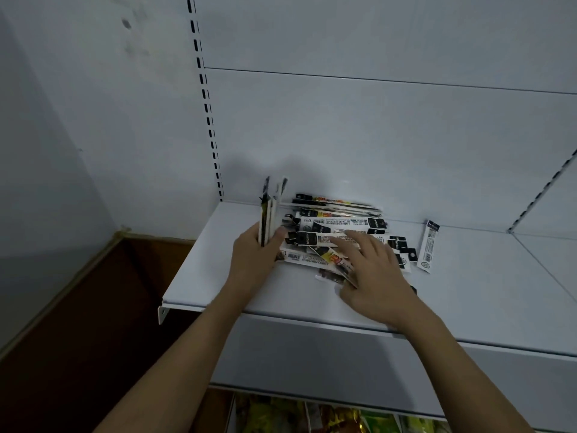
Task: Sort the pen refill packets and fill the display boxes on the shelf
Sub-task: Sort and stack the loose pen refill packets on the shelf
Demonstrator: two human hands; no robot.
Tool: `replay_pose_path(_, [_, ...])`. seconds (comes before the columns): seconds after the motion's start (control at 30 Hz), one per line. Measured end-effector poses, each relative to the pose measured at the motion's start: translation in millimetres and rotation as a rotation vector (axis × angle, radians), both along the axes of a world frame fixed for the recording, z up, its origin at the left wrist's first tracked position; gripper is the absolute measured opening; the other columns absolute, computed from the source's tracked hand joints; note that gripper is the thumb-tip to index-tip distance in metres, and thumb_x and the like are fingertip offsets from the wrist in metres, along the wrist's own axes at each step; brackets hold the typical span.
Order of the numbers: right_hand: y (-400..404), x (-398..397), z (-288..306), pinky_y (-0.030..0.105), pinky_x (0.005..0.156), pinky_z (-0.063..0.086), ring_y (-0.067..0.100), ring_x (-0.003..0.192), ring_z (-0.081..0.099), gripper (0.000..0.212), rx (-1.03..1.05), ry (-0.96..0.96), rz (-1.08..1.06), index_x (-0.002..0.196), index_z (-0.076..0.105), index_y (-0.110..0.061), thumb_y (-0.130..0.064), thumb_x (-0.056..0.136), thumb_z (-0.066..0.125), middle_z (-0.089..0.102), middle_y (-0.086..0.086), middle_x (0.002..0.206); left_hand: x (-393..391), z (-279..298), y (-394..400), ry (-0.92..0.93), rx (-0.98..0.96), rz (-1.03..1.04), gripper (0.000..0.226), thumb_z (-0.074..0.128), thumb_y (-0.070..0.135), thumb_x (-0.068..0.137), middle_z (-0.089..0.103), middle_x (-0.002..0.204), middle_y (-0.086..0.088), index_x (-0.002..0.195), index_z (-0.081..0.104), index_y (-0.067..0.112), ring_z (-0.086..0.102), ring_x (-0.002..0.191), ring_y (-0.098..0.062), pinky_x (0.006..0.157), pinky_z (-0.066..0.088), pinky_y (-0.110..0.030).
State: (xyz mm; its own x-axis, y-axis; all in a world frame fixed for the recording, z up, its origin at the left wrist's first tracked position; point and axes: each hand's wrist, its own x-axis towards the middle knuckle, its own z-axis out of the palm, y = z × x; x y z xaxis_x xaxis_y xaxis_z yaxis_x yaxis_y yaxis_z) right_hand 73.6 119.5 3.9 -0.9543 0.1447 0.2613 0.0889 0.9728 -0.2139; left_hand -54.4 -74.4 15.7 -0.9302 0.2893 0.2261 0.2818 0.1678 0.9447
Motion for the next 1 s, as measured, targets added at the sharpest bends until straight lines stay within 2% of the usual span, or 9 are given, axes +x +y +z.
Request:
replay_pose_path(0.1, [9, 2, -15, 0.053, 0.116, 0.023, 0.023, 0.144, 0.025, 0.067, -0.071, 0.050, 0.055, 0.147, 0.036, -0.026, -0.026, 0.081, 0.049, 0.031, -0.002, 0.154, 0, -1, 1, 0.047, -0.009, -0.075, 0.004, 0.059, 0.026, 0.097, 0.064, 0.074, -0.002, 0.101, 0.058, 0.027, 0.062, 0.065, -0.017, 0.061, 0.055, -0.027])
replay_pose_path(0.2, [10, -6, -16, 0.050, 0.112, 0.033, 0.021, 0.134, 0.040, 0.062, -0.145, 0.160, 0.130, 0.140, 0.048, -0.014, -0.011, 0.078, 0.053, 0.048, 0.003, 0.144, -1, -2, 1, 0.069, -0.051, -0.140, 0.008, 0.065, 0.019, 0.094, 0.062, 0.074, 0.002, 0.090, 0.058, 0.021, 0.057, 0.064, -0.008, 0.061, 0.049, -0.020])
replay_pose_path(0.3, [12, -7, -9, 0.039, 0.107, 0.038, 0.015, 0.124, 0.048, 0.046, -0.159, 0.258, 0.135, 0.132, 0.056, -0.018, -0.018, 0.086, 0.057, 0.057, -0.003, 0.133, 0, 0, -1, 0.114, -0.092, -0.118, 0.021, 0.071, 0.023, 0.090, 0.057, 0.071, -0.001, 0.090, 0.054, 0.011, 0.051, 0.058, -0.008, 0.053, 0.044, -0.015])
replay_pose_path(0.43, [40, -2, 0, 0.037, 0.087, 0.043, 0.025, 0.106, 0.053, 0.022, -0.402, 0.563, -0.447, 0.116, 0.062, -0.012, -0.013, 0.096, 0.052, 0.060, 0.006, 0.114, 3, 6, -6, 0.128, -0.045, -0.115, 0.029, 0.073, 0.028, 0.088, 0.046, 0.062, 0.004, 0.088, 0.049, 0.011, 0.042, 0.050, -0.006, 0.050, 0.041, -0.018])
replay_pose_path(0.5, [68, 1, -1, 0.044, 0.089, 0.041, 0.039, 0.112, 0.048, 0.031, -0.392, 0.448, -0.754, 0.122, 0.055, -0.003, -0.013, 0.093, 0.054, 0.053, 0.021, 0.120, 8, 8, -2, 0.113, -0.046, -0.168, 0.029, 0.068, 0.027, 0.092, 0.044, 0.058, 0.011, 0.079, 0.045, 0.017, 0.040, 0.053, -0.009, 0.053, 0.041, -0.027])
replay_pose_path(0.57, [92, 4, -5, 0.048, 0.092, 0.040, 0.044, 0.117, 0.043, 0.041, -0.380, 0.179, -0.895, 0.123, 0.048, 0.004, -0.019, 0.091, 0.059, 0.048, 0.029, 0.124, 16, 11, 7, 0.114, -0.047, -0.195, 0.027, 0.061, 0.025, 0.097, 0.047, 0.059, 0.011, 0.079, 0.046, 0.012, 0.040, 0.052, -0.004, 0.052, 0.037, -0.020])
replay_pose_path(0.7, [112, 8, 1, 0.041, 0.075, 0.041, 0.045, 0.096, 0.058, 0.012, -0.429, 0.177, -0.851, 0.094, 0.056, 0.006, -0.004, 0.088, 0.055, 0.062, 0.029, 0.098, 30, 20, 17, 0.154, -0.046, -0.176, 0.028, 0.056, 0.026, 0.099, 0.057, 0.062, 0.007, 0.088, 0.055, 0.000, 0.055, 0.052, 0.002, 0.048, 0.038, -0.012])
replay_pose_path(0.83, [98, 3, 8, 0.036, 0.074, 0.044, 0.041, 0.095, 0.059, 0.028, -0.293, 0.444, -0.635, 0.116, 0.067, 0.000, 0.002, 0.091, 0.054, 0.064, 0.023, 0.103, 28, 15, 10, 0.089, -0.044, -0.239, 0.007, 0.061, 0.020, 0.097, 0.060, 0.059, 0.011, 0.092, 0.056, 0.019, 0.056, 0.049, -0.002, 0.048, 0.042, -0.014])
replay_pose_path(1.0, [59, -15, 7, 0.044, 0.089, 0.048, 0.027, 0.108, 0.054, 0.034, -0.290, 0.173, -0.277, 0.127, 0.064, -0.017, -0.015, 0.093, 0.062, 0.060, 0.006, 0.117, 27, 16, 11, 0.166, -0.091, -0.186, 0.013, 0.068, 0.014, 0.092, 0.059, 0.061, 0.017, 0.089, 0.058, 0.022, 0.056, 0.055, 0.000, 0.051, 0.043, -0.012])
